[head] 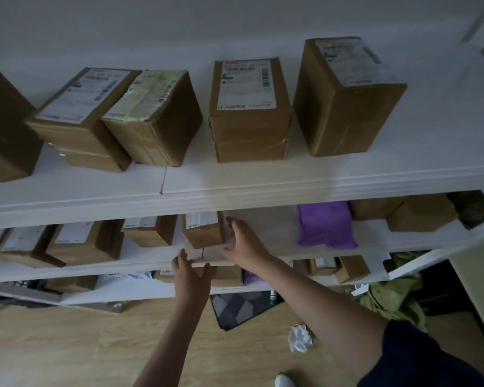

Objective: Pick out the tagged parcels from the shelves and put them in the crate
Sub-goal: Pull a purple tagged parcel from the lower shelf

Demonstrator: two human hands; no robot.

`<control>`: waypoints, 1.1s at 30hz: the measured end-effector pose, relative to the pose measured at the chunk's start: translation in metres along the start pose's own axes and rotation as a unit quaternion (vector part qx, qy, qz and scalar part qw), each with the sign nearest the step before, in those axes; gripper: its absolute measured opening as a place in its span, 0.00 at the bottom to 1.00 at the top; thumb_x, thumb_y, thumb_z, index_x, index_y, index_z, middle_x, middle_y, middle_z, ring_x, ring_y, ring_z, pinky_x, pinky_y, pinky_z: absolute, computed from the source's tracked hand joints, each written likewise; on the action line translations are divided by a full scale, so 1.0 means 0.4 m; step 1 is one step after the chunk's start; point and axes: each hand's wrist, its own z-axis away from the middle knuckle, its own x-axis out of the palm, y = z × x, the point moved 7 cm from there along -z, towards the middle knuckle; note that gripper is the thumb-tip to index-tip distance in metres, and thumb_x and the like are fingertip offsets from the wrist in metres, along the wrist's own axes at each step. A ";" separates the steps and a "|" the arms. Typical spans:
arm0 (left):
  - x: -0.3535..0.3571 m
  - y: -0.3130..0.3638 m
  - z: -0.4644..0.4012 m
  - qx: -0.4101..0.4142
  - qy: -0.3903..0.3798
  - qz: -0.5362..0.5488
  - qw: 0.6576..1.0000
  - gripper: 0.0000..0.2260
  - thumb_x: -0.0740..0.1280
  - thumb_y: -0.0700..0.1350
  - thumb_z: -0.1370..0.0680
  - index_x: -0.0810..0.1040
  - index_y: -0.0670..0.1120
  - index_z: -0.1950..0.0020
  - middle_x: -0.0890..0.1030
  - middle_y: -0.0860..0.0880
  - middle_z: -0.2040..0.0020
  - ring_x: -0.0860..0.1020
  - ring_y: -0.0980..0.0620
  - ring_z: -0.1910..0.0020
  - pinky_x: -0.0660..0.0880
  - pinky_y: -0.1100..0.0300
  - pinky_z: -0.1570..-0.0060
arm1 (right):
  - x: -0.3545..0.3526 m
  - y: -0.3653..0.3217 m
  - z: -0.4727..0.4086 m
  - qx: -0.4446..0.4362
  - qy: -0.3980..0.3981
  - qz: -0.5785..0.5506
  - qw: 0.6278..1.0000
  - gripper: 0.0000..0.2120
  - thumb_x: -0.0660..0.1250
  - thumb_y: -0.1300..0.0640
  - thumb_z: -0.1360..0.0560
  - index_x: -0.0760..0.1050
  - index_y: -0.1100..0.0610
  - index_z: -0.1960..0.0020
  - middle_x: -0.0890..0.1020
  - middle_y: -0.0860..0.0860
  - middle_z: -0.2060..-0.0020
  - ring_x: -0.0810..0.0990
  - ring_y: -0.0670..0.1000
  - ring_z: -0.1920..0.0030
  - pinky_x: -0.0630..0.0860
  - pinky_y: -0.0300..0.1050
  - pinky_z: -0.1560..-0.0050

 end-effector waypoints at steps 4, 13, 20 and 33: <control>0.046 -0.007 0.067 0.070 -0.043 -0.066 0.994 0.26 0.71 0.44 0.22 0.68 0.42 0.26 0.71 0.42 0.32 0.76 0.41 0.38 0.76 0.48 0.42 | -0.071 0.059 0.103 0.009 0.029 0.030 0.999 0.37 0.73 0.55 0.23 0.58 0.55 0.20 0.68 0.53 0.28 0.72 0.52 0.30 0.72 0.47 0.31; 0.219 0.178 0.138 0.210 -0.165 -0.156 0.951 0.20 0.69 0.43 0.20 0.73 0.46 0.29 0.72 0.47 0.30 0.73 0.45 0.33 0.72 0.50 0.33 | -0.342 0.283 0.312 0.083 0.145 0.061 0.984 0.27 0.72 0.56 0.23 0.70 0.58 0.27 0.77 0.53 0.36 0.77 0.51 0.36 0.73 0.37 0.38; 0.380 0.302 0.125 0.273 -0.185 -0.177 0.927 0.22 0.71 0.43 0.22 0.74 0.42 0.29 0.74 0.45 0.32 0.74 0.43 0.35 0.74 0.49 0.35 | -0.518 0.431 0.359 0.110 0.253 0.071 0.959 0.13 0.71 0.54 0.22 0.78 0.57 0.40 0.77 0.48 0.51 0.80 0.48 0.53 0.70 0.29 0.59; 0.529 0.414 0.060 0.302 -0.167 -0.256 0.903 0.20 0.67 0.48 0.21 0.73 0.45 0.30 0.74 0.45 0.32 0.71 0.43 0.34 0.70 0.49 0.36 | -0.556 0.508 0.246 0.143 0.183 0.170 0.958 0.18 0.70 0.47 0.25 0.78 0.59 0.43 0.77 0.57 0.44 0.72 0.59 0.40 0.72 0.53 0.40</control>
